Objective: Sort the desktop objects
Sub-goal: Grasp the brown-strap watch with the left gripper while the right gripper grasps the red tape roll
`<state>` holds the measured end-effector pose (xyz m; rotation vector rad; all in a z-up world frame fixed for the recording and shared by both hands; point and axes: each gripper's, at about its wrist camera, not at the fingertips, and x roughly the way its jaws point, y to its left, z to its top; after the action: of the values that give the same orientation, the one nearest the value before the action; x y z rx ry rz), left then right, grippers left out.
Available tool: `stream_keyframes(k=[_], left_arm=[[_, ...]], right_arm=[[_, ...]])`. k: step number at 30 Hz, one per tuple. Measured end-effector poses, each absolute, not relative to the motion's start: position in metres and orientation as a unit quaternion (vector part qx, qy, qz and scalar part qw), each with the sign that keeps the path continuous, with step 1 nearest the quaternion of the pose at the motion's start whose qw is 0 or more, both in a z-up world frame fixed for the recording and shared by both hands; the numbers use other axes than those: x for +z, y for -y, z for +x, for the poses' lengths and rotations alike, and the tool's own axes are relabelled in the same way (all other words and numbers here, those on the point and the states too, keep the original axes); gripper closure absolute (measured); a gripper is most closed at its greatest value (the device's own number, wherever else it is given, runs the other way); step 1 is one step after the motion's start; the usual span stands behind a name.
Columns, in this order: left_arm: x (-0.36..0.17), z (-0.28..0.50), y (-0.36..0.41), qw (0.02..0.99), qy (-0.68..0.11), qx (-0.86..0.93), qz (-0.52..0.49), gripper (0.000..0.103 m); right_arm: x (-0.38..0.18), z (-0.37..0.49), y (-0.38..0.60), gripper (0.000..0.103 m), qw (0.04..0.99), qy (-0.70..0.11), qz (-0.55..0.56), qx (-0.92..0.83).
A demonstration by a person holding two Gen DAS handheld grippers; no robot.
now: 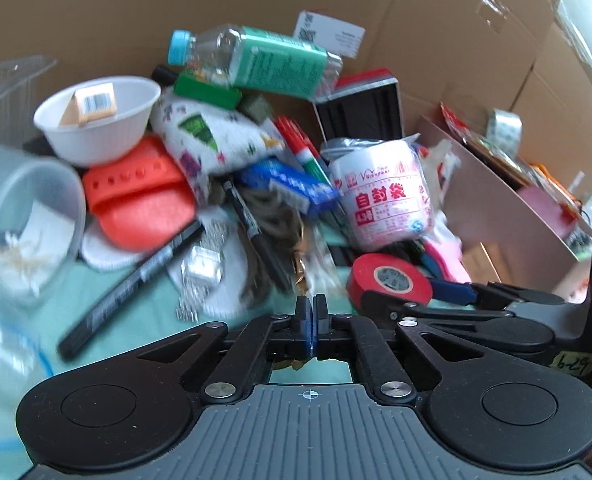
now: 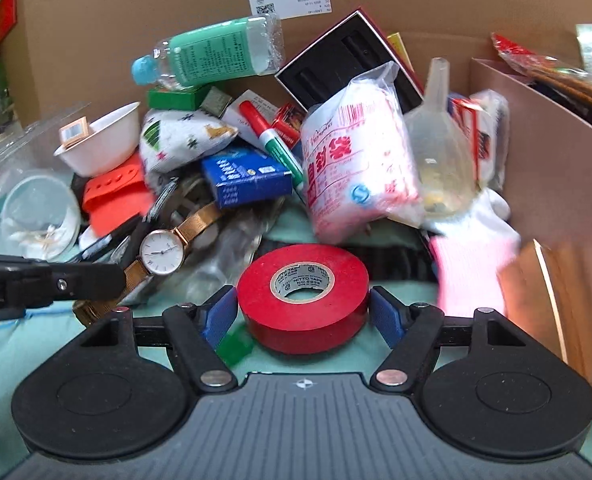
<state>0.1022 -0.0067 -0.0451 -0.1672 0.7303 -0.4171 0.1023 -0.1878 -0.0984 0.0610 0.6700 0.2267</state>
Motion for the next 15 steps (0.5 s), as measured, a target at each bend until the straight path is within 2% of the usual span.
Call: stream_keyframes(k=[8,10,11,13,15], left_arm=[[-0.053,0.063,0.018,0.906,-0.366,-0.206,-0.054,0.103],[-0.054,0.061,0.022,0.912,-0.359,-0.193,-0.044,0.079],[-0.054,0.061,0.024,0.917,-0.354,-0.180,-0.040,0.077],[-0.053,0.064,0.026,0.925,-0.345,-0.158,-0.031,0.061],[-0.054,0.070,0.027,0.921,-0.351,-0.163,-0.035,0.057]], right_arm=[[-0.092,0.045,0.190,0.027,0.934,-0.341,0.023,0.106],[-0.092,0.038,0.191,0.027,0.934,-0.340,0.021,0.105],[-0.091,0.036,0.191,0.027,0.935,-0.339,0.018,0.104],[-0.090,0.035,0.189,0.027,0.935,-0.339,0.016,0.101],[-0.090,0.034,0.188,0.027,0.936,-0.337,0.013,0.102]])
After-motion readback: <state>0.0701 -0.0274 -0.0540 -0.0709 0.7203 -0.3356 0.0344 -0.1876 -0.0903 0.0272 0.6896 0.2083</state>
